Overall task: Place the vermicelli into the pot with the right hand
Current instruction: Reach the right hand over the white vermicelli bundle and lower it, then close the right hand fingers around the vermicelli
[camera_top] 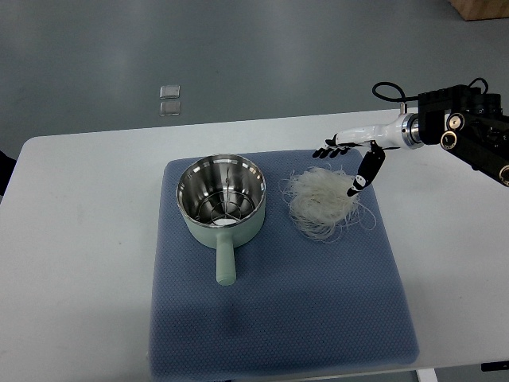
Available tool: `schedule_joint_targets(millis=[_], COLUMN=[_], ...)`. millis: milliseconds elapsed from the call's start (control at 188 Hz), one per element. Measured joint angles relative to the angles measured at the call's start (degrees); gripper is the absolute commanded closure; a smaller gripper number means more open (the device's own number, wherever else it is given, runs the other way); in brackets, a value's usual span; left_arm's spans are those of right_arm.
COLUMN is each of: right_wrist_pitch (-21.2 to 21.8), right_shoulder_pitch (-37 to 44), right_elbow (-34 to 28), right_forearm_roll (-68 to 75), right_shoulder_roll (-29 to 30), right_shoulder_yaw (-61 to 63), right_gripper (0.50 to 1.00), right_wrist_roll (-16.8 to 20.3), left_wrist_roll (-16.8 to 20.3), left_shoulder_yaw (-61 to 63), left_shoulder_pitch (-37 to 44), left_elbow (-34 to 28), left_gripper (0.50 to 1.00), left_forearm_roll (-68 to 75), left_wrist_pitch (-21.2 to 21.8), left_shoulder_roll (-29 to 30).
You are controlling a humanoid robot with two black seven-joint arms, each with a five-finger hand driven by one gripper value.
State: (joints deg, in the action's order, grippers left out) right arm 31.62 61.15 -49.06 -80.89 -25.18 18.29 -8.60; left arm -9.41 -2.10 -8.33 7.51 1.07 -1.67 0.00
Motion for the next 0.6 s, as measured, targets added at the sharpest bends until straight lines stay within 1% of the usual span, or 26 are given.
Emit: schedule_joint_targets(millis=[117,356,494,563,601], right_wrist_pitch=[-1.1,-4.5,-4.7,-4.6,-4.6], right_shoulder_pitch=[-0.2,-0.7,-0.1,0.0,-0.1], right_elbow=[0.0,0.2,0.2,0.3,0.3], right_forearm_roll=[-3.0,-4.6,-5.8,-6.6,-7.4], right_shoulder_roll=[1.6,5.4,5.8,5.8,5.8], right_shoulder_yaw=[-0.8,-3.1,-4.0,-4.3,-4.7], right_gripper=[0.581,0.585,0.585,0.607,0.607], right_wrist_roll=[0.1,0.5,0.6,0.6,0.6], left_wrist_roll=[0.0,0.0,0.0,0.0,0.0], left_shoulder_yaw=[0.0,0.0,0.0,0.0,0.0], left_shoulder_pitch=[0.0,0.1,0.1,0.1,0.1], left_elbow=[0.0,0.1,0.4,0.6,0.6], left_gripper=[0.5,0.5,0.5,0.5,0.5], left_forearm_roll=[0.0,0.0,0.0,0.0,0.0], left_wrist_pitch=[0.0,0.0,0.0,0.0,0.0], left_shoulder_roll=[0.0,0.0,0.0,0.0,0.0])
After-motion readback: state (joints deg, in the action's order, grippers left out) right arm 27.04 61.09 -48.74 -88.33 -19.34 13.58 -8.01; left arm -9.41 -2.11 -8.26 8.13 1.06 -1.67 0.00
